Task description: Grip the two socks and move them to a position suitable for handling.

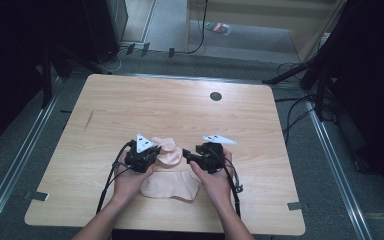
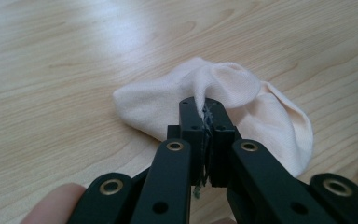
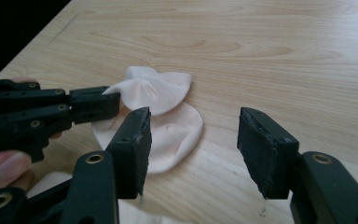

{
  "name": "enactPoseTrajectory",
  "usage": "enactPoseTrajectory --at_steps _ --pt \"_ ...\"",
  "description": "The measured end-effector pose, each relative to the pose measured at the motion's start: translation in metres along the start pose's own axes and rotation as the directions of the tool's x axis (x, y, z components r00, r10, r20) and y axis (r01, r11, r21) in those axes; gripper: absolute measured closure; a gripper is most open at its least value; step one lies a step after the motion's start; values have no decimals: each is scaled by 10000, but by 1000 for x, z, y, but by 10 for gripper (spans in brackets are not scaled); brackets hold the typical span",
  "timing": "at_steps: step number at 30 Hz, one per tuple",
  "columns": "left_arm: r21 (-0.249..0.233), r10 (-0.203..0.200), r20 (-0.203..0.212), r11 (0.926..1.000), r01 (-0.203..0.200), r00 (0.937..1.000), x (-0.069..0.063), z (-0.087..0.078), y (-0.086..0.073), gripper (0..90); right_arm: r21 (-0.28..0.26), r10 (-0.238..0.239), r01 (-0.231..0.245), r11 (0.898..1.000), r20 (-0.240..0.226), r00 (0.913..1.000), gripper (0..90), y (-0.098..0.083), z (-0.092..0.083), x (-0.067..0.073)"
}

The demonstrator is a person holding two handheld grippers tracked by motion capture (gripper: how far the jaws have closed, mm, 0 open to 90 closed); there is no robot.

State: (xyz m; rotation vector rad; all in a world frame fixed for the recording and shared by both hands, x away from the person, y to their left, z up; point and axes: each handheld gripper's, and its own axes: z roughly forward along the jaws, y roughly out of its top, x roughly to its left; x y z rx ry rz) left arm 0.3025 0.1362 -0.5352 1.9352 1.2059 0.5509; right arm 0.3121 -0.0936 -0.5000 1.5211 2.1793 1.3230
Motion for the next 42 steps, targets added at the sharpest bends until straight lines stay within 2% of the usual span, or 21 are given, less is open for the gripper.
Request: enactPoseTrajectory --at_steps 3,8,11,16,22,24,27,29,33,36,39,41,42 --pt "108 -198 136 9997 196 9997 2 1 -1 833 179 -146 144 9997 104 9998 481 8 17 7" --pt "-91 -405 426 9991 409 9983 9 -11 -1 551 400 -141 133 9991 204 9997 521 21 39 14" --pt "-312 -839 491 9958 855 9953 19 -20 -5 501 590 -146 126 9982 327 9994 527 28 52 16" --pt "-296 -1339 430 9904 1352 9901 32 -26 -13 493 1124 -262 200 9935 540 9982 537 34 74 21" --pt "-209 -1435 423 9893 1445 9887 37 -29 -20 513 1386 -405 276 9900 908 9951 575 34 95 21" --pt "-237 -1508 474 9881 1521 9874 38 -31 -21 520 1431 -452 329 9892 837 9955 577 34 99 22" --pt "-252 -1577 513 9869 1592 9861 40 -32 -22 525 1625 -757 585 9850 1023 9919 577 32 106 26" --pt "-253 -1715 421 9847 1726 9843 41 -32 -22 522 1646 -1125 893 9823 1371 9842 581 30 109 28" --pt "-277 -2147 332 9761 2156 9761 47 -32 -22 519 1685 -1731 1442 9751 1713 9699 644 26 110 33" --pt "-283 -2231 346 9742 2241 9742 50 -32 -21 521 1687 -1960 1647 9718 1904 9619 740 25 111 35" --pt "-283 -2229 374 9742 2240 9741 49 -32 -21 521 1727 -2065 1749 9693 1857 9607 862 25 111 36" --pt "-167 -2206 471 9750 2216 9742 49 -31 -21 519 1687 -2087 1766 9697 1967 9580 884 26 110 37" --pt "-148 -2214 452 9749 2222 9741 48 -30 -21 516 1612 -2027 1726 9717 1945 9597 888 27 109 37"
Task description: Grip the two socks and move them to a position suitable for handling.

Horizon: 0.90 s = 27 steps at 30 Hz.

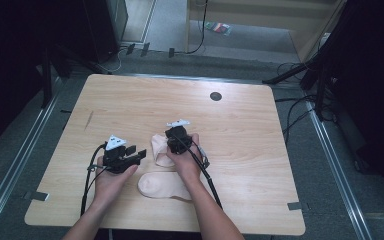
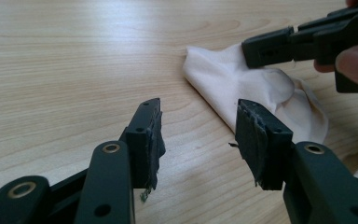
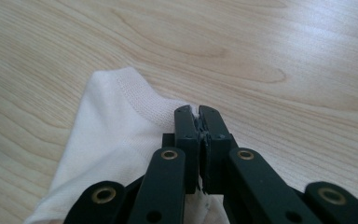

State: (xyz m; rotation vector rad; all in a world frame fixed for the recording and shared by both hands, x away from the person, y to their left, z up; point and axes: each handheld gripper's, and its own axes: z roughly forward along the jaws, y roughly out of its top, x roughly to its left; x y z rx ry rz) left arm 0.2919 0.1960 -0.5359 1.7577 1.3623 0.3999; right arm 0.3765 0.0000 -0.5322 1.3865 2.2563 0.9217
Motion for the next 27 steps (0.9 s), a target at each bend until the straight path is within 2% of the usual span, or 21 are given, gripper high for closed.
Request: enactPoseTrajectory --at_steps 4,6,10,12,17,20,23,24,27 --pt "284 -11 226 9996 5 9997 -2 6 -1 480 -192 229 -235 9995 -329 9992 890 5 -8 0" --pt "405 40 649 9992 -67 9979 -3 11 -2 430 -374 212 -231 9990 -501 9985 890 10 -14 2" --pt "613 203 950 9978 -262 9953 -8 18 -3 371 -626 114 -160 9979 -732 9973 890 21 -26 10" --pt "858 247 821 9958 -318 9963 -10 21 -4 352 -742 64 -129 9972 -877 9961 890 26 -31 13" --pt "817 31 137 9967 -42 9999 -9 24 0 335 -867 -39 -73 9962 -1273 9919 890 32 -42 22" --pt "755 -19 -65 9971 24 10000 -7 25 1 334 -1019 -103 -59 9948 -1582 9874 890 35 -50 26" --pt "596 -150 -159 9981 159 9998 -6 25 1 389 -1166 -84 -173 9930 -2161 9763 890 41 -61 30" --pt "551 -142 -85 9984 146 9999 -5 25 1 426 -1266 -118 -201 9917 -2459 9692 891 44 -66 31" --pt "90 -251 156 9996 250 9996 -4 23 2 570 -1504 -245 -215 9884 -2977 9544 891 48 -77 35"
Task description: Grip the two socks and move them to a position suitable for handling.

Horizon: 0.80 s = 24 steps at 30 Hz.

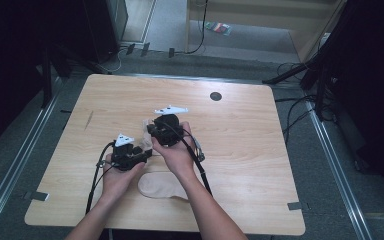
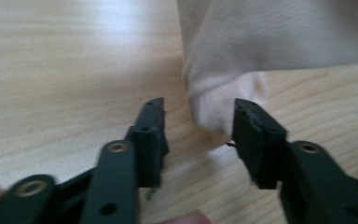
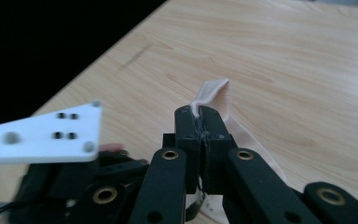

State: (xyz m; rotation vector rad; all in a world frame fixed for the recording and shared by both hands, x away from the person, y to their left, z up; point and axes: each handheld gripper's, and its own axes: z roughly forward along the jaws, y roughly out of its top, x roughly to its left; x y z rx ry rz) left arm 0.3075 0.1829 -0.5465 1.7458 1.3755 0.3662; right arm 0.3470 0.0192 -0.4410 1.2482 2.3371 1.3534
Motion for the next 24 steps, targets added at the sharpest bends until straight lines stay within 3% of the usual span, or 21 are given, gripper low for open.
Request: enactPoseTrajectory --at_steps 3,5,6,9,10,11,12,13,15,17,19,21,24 --pt "-744 242 -546 9968 -283 9982 2 -11 2 835 -285 -332 324 9991 -311 9990 891 5 -13 6" --pt "-1238 478 -1315 9902 -642 9902 5 -24 5 896 -475 -502 492 9977 -207 9985 891 7 -20 6" --pt "-1471 615 -1705 9853 -872 9834 5 -30 6 898 -546 -636 634 9965 -19 9980 891 7 -23 4" --pt "-1603 1538 -2853 9655 -2053 9460 -1 -40 7 899 -463 -638 652 9968 298 9975 891 1 -25 -10" --pt "-1363 1819 -2908 9639 -2288 9393 -4 -39 6 897 -375 -611 628 9973 464 9971 892 -2 -24 -16" --pt "-1190 1983 -2891 9633 -2407 9365 -6 -36 6 890 -270 -507 523 9983 545 9972 892 -7 -22 -22" --pt "-928 2258 -3037 9599 -2646 9256 -10 -33 3 858 -164 -418 429 9989 646 9970 891 -11 -20 -26" --pt "-857 2287 -3062 9601 -2660 9241 -11 -29 0 805 13 -357 357 9994 921 9951 891 -18 -16 -33" --pt "-489 2238 -2635 9684 -2446 9383 -11 -23 -4 692 308 -253 213 9993 1345 9906 891 -29 -11 -46" --pt "-295 2166 -2338 9728 -2296 9478 -8 -21 -6 623 539 -84 -3 9985 1604 9870 892 -39 -8 -59" --pt "-354 1676 -1799 9836 -1767 9693 -1 -22 -7 587 764 31 -177 9969 1871 9823 891 -47 -8 -71" --pt "-517 1197 -1360 9905 -1277 9834 6 -25 -5 553 898 -70 -120 9959 2087 9780 891 -53 -8 -81" --pt "-708 662 -1004 9948 -735 9927 15 -28 -3 515 1047 -359 114 9944 2347 9714 890 -59 -10 -90"
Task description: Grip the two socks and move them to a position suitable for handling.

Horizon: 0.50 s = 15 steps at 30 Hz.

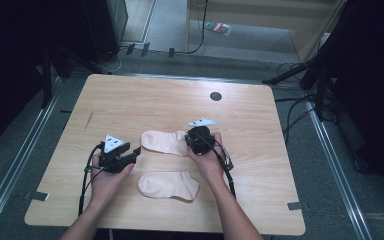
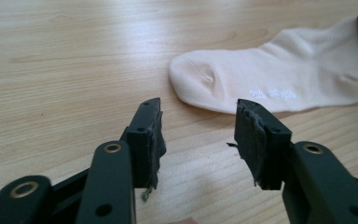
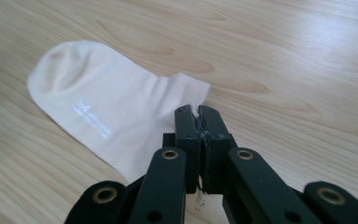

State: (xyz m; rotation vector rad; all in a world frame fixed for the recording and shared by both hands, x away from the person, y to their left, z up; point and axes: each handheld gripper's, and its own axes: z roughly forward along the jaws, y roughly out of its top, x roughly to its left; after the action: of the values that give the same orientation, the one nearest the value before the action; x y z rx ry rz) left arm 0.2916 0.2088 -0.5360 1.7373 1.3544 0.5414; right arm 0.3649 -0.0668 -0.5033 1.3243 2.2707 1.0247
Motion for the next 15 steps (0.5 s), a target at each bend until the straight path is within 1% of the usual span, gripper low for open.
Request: enactPoseTrajectory --at_steps 1,2,3,4,5,6,7,8,9,10,11,12,13,14,15 --pt "-18 -255 144 9997 255 9996 5 0 2 509 51 -86 85 10000 60 9999 889 -2 0 -3" --pt "-13 -476 182 9989 476 9987 7 1 4 507 154 -108 108 9998 -1 9999 882 -4 2 -7" --pt "34 -637 223 9980 636 9977 9 3 6 507 199 -169 167 9997 92 9998 860 -6 3 -9" --pt "70 -709 274 9975 707 9971 10 6 8 513 191 -214 207 9996 345 9992 797 -8 4 -11" --pt "99 -731 268 9973 728 9970 10 8 10 524 108 -158 152 9998 568 9983 711 -9 4 -14" --pt "186 -777 251 9968 772 9967 10 13 12 535 14 -12 11 10000 666 9978 688 -10 4 -16" --pt "282 -829 232 9962 823 9963 10 16 14 547 -217 329 -315 9993 671 9972 684 -11 2 -20" --pt "426 -922 249 9949 911 9954 10 22 16 551 -408 557 -531 9978 662 9963 677 -11 1 -23" --pt "434 -1008 340 9941 993 9943 10 25 17 560 -716 920 -864 9937 781 9927 667 -13 -2 -27" --pt "427 -999 402 9943 982 9942 9 29 20 577 -866 1088 -1012 9911 890 9901 679 -14 -3 -29" --pt "386 -908 448 9953 891 9949 8 32 23 598 -1068 1256 -1168 9874 790 9889 715 -15 -4 -31" --pt "270 -774 464 9967 762 9959 7 34 25 636 -1114 1274 -1208 9864 540 9904 760 -16 -5 -32" --pt "115 -662 516 9978 657 9965 6 36 27 666 -1101 1129 -1095 9879 244 9933 788 -17 -3 -31" --pt "61 -544 697 9985 541 9961 5 41 29 694 -1009 893 -903 9908 -146 9959 811 -17 -1 -29" --pt "93 -483 837 9988 477 9953 5 44 30 733 -814 457 -496 9954 -497 9977 836 -18 3 -25"
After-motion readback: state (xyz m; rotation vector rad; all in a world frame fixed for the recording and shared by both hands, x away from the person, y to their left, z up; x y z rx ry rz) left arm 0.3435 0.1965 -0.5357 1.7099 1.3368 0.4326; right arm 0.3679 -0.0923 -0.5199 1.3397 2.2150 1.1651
